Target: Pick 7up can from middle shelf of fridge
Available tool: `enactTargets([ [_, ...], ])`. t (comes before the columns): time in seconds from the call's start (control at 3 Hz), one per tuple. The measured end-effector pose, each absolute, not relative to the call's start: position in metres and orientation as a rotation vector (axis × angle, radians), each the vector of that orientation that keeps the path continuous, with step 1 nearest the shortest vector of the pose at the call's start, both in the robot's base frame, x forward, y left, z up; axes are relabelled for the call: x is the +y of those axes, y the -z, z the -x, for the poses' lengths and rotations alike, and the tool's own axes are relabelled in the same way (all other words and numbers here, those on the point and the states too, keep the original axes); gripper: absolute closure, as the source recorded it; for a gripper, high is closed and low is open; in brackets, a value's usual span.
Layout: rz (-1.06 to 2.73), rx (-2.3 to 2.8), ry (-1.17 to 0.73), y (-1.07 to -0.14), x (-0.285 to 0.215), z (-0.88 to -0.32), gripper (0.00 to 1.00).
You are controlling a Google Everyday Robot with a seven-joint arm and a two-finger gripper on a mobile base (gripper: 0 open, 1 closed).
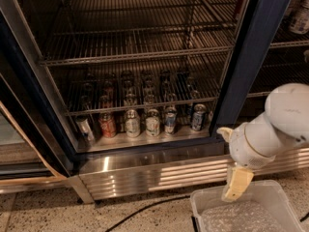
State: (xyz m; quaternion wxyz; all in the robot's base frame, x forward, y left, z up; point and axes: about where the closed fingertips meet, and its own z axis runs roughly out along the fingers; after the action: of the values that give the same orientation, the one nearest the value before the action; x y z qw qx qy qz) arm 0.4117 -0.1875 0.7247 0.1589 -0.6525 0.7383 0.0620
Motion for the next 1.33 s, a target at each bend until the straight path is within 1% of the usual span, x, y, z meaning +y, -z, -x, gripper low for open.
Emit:
enactTargets([
  [0.67, 1.803, 1.975, -0.157, -0.657, -0.151, -0.44, 0.0],
  [1.33, 1.8, 1.867, -0.295, -0.592, -0.102, -0.453, 0.0],
])
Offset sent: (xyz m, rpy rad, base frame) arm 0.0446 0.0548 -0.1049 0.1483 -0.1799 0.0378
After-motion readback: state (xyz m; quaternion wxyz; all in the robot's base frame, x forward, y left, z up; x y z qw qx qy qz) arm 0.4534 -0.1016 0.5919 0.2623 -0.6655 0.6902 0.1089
